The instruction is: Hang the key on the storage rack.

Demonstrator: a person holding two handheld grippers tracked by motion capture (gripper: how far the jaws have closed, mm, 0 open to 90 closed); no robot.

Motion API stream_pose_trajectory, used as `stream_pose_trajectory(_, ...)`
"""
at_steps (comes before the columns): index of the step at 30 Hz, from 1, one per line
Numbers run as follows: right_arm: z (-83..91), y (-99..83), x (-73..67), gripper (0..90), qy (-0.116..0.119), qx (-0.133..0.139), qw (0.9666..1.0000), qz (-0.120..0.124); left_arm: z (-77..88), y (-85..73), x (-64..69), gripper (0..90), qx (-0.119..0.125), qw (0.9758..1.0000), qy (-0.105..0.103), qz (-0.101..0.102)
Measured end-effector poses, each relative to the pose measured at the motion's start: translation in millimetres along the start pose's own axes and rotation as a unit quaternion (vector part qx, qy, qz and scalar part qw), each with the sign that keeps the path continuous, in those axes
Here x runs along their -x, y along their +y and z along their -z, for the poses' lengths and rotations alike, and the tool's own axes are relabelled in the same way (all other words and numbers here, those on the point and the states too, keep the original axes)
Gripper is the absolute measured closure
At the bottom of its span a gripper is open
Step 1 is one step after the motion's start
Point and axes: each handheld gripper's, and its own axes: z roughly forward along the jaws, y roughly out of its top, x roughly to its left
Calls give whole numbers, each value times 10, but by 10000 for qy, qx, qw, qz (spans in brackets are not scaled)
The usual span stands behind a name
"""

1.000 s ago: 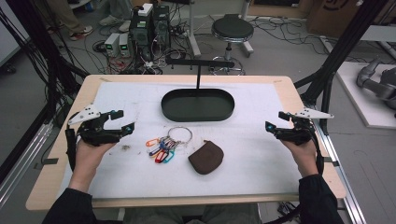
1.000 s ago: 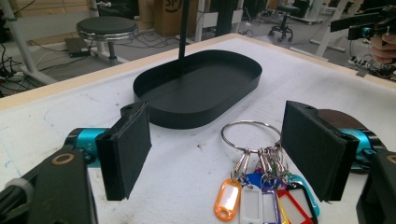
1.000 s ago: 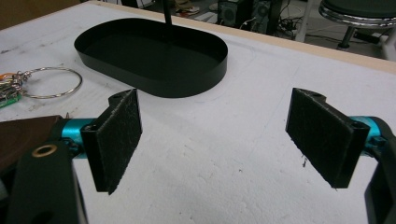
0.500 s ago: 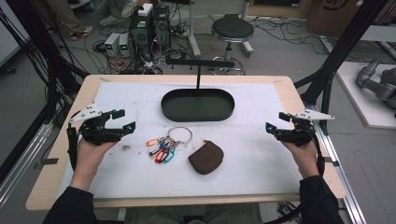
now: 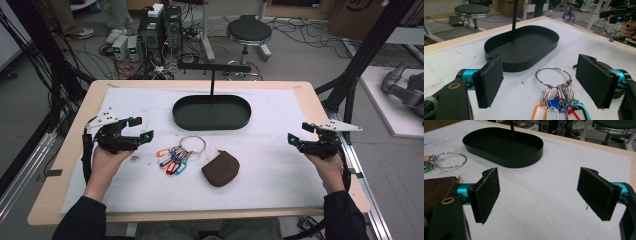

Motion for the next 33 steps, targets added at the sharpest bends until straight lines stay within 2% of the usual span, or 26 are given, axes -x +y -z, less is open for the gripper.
stream_pose_trajectory(11,-26,-10,-16,189,-17,-68,10000,62,-167,-43,39,220,-230,9997,-20,65)
stream_pose_trajectory(18,-45,-13,-21,189,0,-86,9999,76,-331,-80,84,259,-525,9985,-103,70)
stream_pose_trajectory(21,-51,-14,-21,189,3,-98,9999,89,-392,-90,96,290,-605,9979,-139,155)
stream_pose_trajectory(22,-51,-15,-23,189,6,-105,9999,86,-452,-99,109,291,-666,9974,-156,243)
stream_pose_trajectory(25,-54,-14,-26,189,2,-104,9999,101,-515,-104,122,327,-750,9967,-139,267)
stream_pose_trajectory(26,-54,-14,-31,189,0,-107,9999,90,-582,-110,133,328,-789,9962,-147,353)
stream_pose_trajectory(27,-54,-14,-31,189,0,-107,9999,90,-582,-110,133,329,-789,9962,-147,353)
stream_pose_trajectory(28,-53,-14,-29,189,0,-104,9999,96,-649,-115,143,334,-849,9953,-100,464)
stream_pose_trajectory(29,-53,-14,-29,189,0,-104,9999,96,-649,-115,143,340,-849,9953,-100,464)
stream_pose_trajectory(33,-57,-13,-28,189,-5,-95,9999,110,-817,-124,143,376,-1114,9912,-73,716)
